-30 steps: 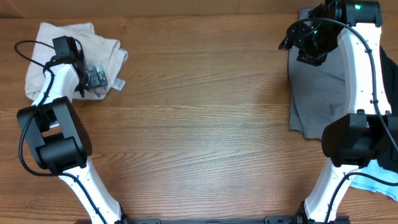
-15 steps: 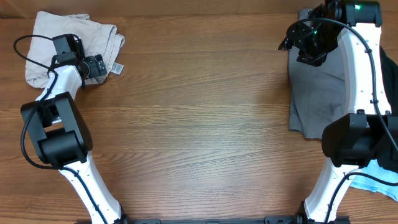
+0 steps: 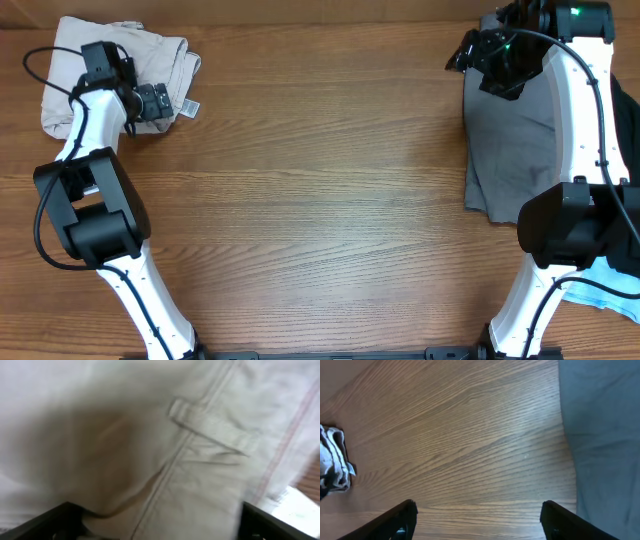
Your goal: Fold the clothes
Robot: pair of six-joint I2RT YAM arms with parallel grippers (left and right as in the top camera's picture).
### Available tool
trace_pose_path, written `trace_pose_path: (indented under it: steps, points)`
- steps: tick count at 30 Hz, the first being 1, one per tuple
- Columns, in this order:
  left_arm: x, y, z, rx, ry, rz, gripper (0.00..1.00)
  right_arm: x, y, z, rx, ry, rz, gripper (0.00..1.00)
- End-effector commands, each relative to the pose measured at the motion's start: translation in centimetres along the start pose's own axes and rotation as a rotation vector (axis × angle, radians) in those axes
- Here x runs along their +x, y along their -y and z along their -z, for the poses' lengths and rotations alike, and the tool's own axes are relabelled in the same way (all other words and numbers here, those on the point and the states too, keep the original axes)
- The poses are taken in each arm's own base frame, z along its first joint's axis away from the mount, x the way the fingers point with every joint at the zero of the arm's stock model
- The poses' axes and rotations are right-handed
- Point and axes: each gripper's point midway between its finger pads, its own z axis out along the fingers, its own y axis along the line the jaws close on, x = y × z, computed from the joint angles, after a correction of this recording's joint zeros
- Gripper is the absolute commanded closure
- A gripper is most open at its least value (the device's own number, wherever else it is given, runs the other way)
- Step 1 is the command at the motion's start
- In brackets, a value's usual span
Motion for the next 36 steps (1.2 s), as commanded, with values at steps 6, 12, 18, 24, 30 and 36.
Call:
trace_pose_path:
  steps: [6,12,18,24,30,36]
  points:
    - [-8.3,1.1,17.0,0.038,0.245,-0.027,0.00,-1.7,-1.4,6.5,0.066,0.171,0.097,0.00]
    - [-7.2,1.5,26.4,0.073,0.299,-0.017,0.00,0.2,-3.7,14.6,0.046,0.300,0.125,0.00]
    - [-4.4,2.3,30.5,0.124,0.266,-0.024,0.00,5.0,-4.4,20.8,0.017,0.347,0.071,0.00]
    - [-4.4,2.3,30.1,0.123,0.258,-0.024,0.00,6.7,-5.2,23.9,-0.020,0.413,0.094,0.00]
    - [-4.3,2.3,29.9,0.123,0.255,-0.023,0.00,6.7,-5.2,23.9,-0.023,0.412,0.095,0.00]
    - [-4.3,2.3,29.9,0.123,0.254,-0.023,0.00,6.6,-5.0,23.9,-0.010,0.415,0.100,0.00]
